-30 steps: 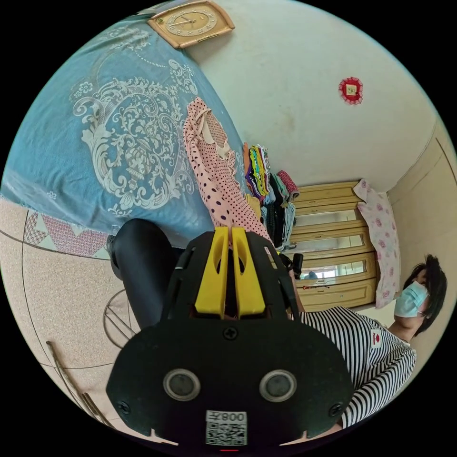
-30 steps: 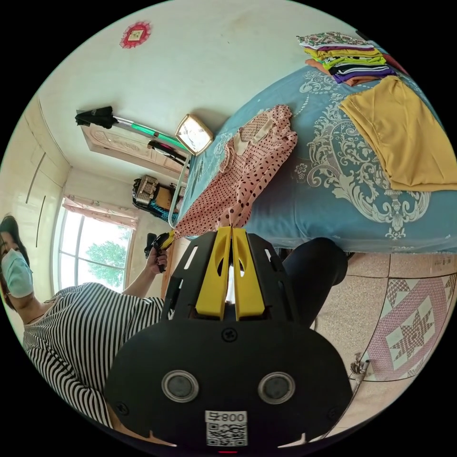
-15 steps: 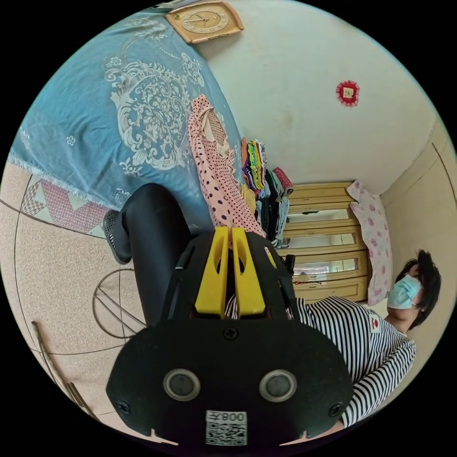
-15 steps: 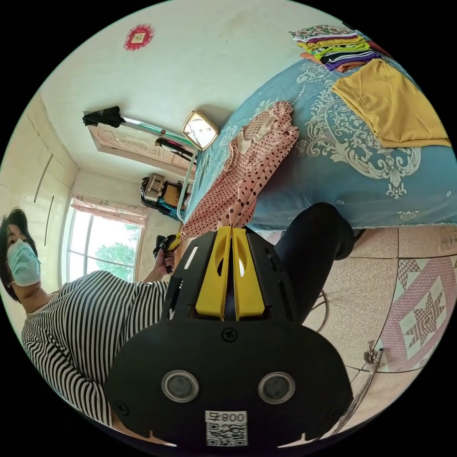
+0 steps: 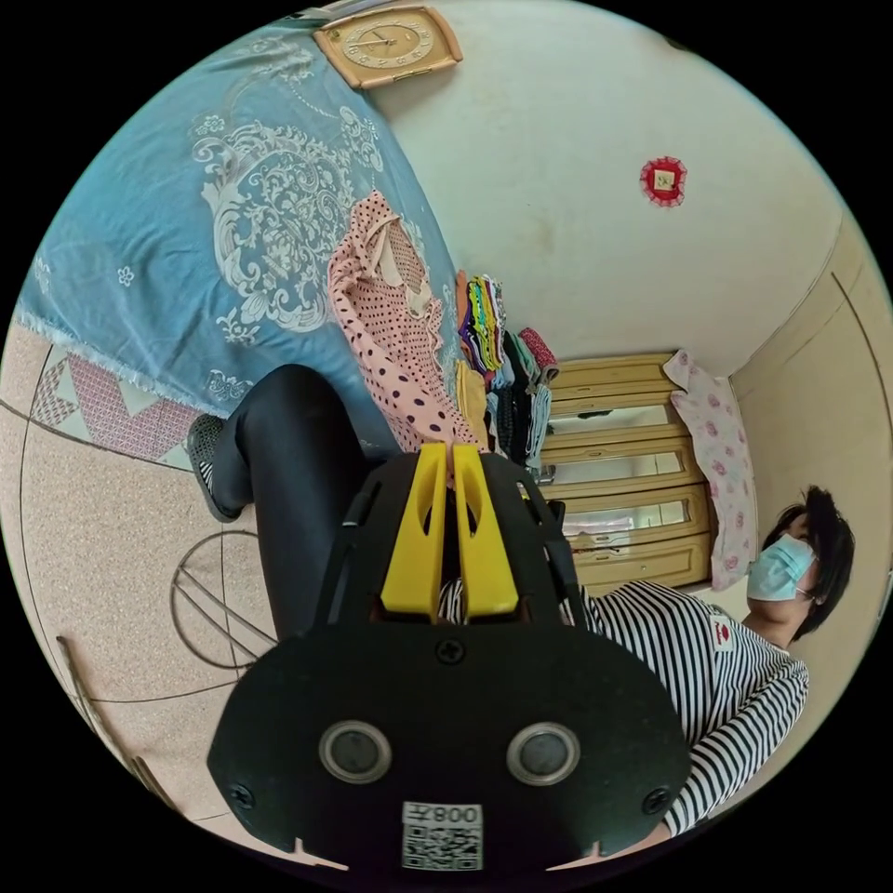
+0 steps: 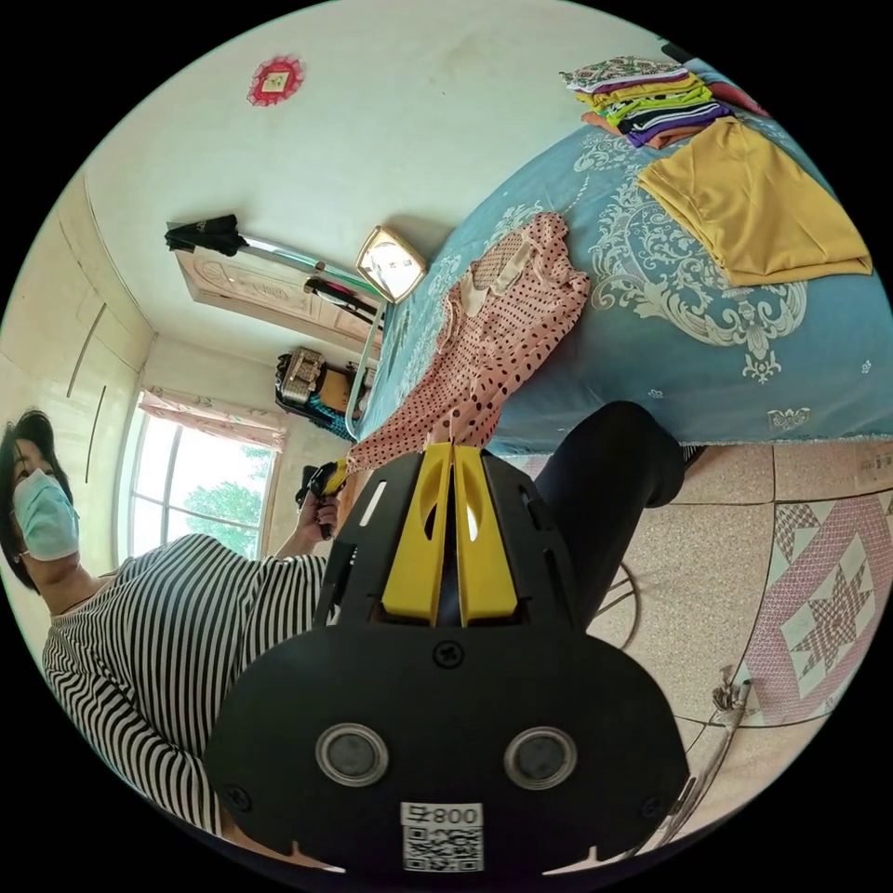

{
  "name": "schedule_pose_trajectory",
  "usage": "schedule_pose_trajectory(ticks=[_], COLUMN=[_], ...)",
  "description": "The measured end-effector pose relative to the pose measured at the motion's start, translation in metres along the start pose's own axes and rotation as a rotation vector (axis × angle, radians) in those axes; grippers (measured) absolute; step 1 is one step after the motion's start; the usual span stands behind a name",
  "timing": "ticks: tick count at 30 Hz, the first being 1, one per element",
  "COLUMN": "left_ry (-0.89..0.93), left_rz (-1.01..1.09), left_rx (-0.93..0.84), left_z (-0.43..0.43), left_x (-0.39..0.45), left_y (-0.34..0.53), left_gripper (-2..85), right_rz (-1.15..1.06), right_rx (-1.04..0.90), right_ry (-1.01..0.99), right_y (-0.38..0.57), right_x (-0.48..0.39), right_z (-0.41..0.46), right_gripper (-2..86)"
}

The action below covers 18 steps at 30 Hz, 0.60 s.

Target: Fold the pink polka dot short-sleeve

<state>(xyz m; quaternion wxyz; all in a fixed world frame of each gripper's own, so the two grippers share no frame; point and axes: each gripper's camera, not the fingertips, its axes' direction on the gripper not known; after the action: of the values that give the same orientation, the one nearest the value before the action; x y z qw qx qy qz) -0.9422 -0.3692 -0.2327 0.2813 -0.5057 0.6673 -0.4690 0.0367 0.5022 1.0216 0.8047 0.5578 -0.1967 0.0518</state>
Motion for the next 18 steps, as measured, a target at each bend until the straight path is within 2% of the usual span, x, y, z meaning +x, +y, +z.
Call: schedule_pose_trajectory(ticks=[8,18], left_ry=[-0.003,-0.044], left_rz=[0.055,0.132], left_rx=[0.01,0.022], left_z=[0.031,0.092], left_x=[0.002,-0.001], left_y=[-0.095,-0.259], left_gripper=[1.0,1.0], right_rz=[-0.037,-0.105], right_rx=[0.029,0.068], right_ry=[-0.003,0.037], right_y=[-0.077,-0.243], right_x=[0.007,0.018], right_z=[0.001,0.021], right_gripper=[0.1,0.2])
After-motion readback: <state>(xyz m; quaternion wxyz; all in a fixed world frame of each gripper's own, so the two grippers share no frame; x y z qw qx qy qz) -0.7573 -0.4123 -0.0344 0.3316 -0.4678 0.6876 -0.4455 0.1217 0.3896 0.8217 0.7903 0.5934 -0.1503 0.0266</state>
